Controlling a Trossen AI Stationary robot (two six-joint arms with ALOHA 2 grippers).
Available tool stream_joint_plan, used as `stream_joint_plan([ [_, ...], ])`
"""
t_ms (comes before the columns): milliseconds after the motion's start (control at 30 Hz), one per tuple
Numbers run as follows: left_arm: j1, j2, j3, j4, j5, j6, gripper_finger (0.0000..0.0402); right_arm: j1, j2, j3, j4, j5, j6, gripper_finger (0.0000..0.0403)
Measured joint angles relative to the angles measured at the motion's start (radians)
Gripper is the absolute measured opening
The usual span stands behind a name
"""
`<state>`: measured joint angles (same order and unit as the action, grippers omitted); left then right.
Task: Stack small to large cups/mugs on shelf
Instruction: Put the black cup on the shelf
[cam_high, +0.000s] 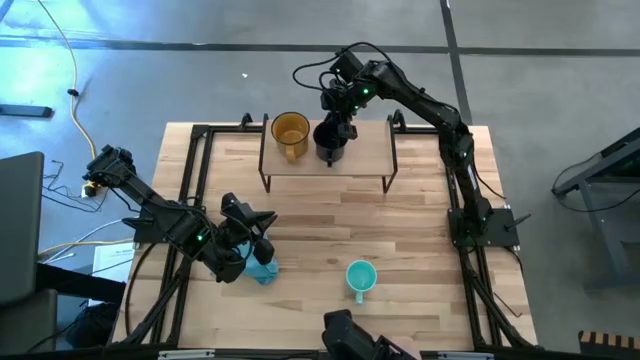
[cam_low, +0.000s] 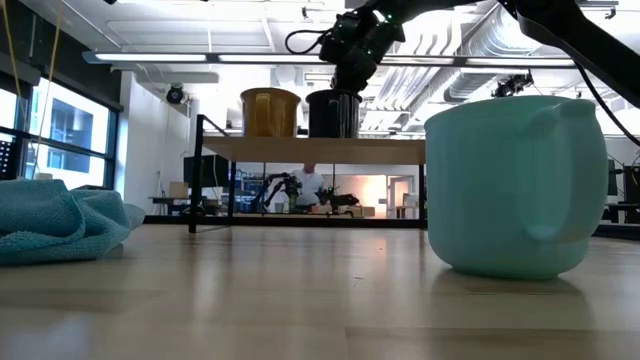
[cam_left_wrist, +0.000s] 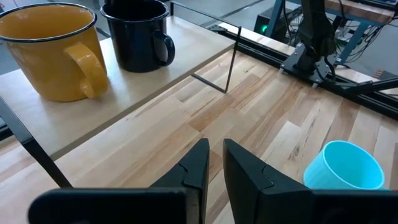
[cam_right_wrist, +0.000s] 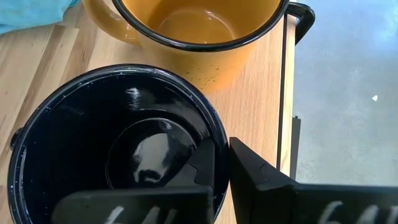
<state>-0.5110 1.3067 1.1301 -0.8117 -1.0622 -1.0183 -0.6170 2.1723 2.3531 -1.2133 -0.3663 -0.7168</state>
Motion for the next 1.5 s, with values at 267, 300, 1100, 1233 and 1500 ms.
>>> stream_joint_plan([
  [267, 0.0, 0.0, 0.0, 0.001, 0.0, -0.007, 0.0037, 0.0, 0.0, 0.0, 0.001, 0.0, 0.001, 0.0002],
  [300, 0.0, 0.0, 0.0, 0.001, 0.0, -0.007, 0.0037, 0.0, 0.0, 0.0, 0.002, 0.001, 0.001, 0.0004],
  [1100, 0.0, 0.0, 0.0, 0.0, 0.0, -0.006, 0.0037, 0.002, 0.003, -0.002, 0.006, 0.022, -0.006, 0.0045],
  [1233, 0.0, 0.0, 0.0, 0.0, 0.0, -0.003, 0.0037, 0.002, 0.003, -0.002, 0.008, 0.014, 0.001, 0.0045],
  [1500, 0.0, 0.0, 0.0, 0.0, 0.0, -0.003, 0.0037, 0.003, 0.003, -0.002, 0.009, 0.001, 0.001, 0.0046],
])
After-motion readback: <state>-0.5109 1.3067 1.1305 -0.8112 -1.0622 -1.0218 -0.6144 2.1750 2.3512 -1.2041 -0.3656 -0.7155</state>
